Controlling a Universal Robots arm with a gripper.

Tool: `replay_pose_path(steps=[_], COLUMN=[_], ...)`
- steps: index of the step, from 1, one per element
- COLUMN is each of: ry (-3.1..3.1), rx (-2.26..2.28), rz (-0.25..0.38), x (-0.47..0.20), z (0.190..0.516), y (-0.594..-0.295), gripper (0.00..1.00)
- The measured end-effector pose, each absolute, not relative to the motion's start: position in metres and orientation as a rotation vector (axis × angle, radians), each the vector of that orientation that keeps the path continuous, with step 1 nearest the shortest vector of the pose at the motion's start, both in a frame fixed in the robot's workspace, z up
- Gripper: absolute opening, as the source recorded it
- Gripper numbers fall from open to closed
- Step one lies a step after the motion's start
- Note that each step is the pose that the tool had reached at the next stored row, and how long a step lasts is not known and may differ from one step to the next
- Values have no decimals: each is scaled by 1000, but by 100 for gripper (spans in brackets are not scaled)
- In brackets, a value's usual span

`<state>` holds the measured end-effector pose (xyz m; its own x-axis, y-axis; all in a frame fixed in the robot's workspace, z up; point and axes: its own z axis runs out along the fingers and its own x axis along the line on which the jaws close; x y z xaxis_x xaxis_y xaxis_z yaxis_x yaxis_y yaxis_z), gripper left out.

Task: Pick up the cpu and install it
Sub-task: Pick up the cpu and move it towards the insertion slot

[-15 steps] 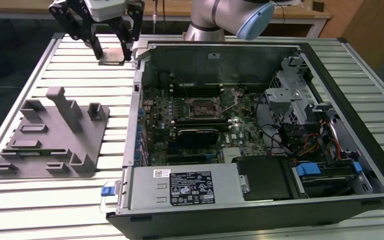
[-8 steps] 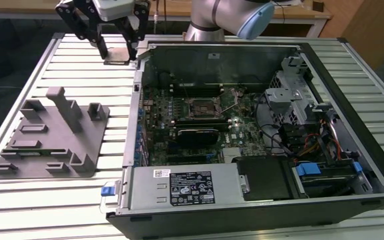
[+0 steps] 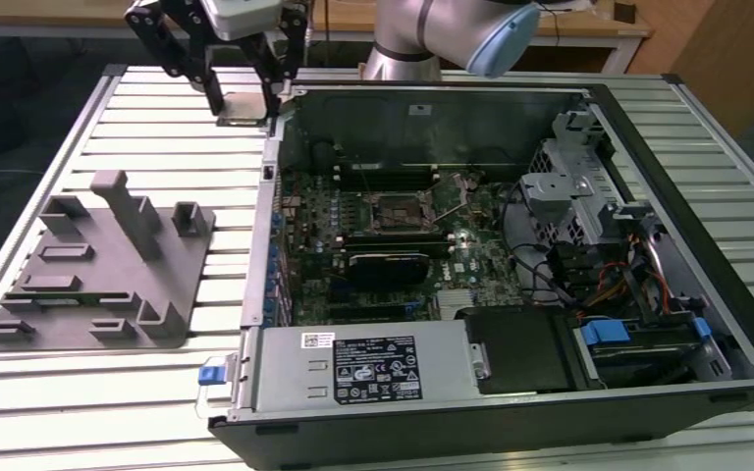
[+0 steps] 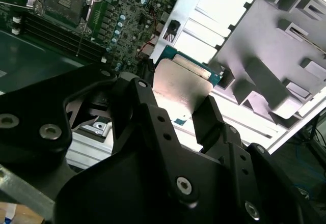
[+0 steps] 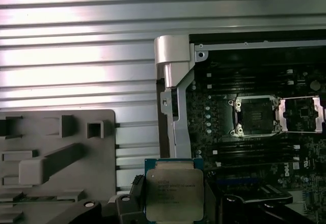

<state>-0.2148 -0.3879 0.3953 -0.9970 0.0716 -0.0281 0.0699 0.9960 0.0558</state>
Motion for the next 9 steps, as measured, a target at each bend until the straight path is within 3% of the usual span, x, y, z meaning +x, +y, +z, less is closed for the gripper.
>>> replay_pose_path(steps=[9], ry=[3108], rx=[110], rz=[85], x=[-202], z=[395], y=[-387], gripper=[55])
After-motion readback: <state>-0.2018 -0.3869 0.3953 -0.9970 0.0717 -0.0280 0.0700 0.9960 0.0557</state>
